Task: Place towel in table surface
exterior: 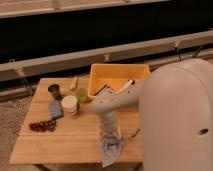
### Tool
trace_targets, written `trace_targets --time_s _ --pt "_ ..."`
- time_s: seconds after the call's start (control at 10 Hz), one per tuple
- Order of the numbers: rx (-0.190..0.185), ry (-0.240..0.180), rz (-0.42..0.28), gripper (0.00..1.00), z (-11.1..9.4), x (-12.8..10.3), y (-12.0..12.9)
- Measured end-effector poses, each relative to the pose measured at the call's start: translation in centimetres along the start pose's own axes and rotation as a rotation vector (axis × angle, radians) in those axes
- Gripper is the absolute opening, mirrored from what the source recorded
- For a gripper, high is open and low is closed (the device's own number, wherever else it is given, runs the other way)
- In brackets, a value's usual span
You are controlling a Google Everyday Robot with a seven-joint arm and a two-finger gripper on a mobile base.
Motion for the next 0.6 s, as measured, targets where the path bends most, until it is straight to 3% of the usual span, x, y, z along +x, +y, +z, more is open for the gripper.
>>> trace_targets --time_s 0.6 --pt "0.069 0.048 -0.029 0.04 0.76 0.97 0.03"
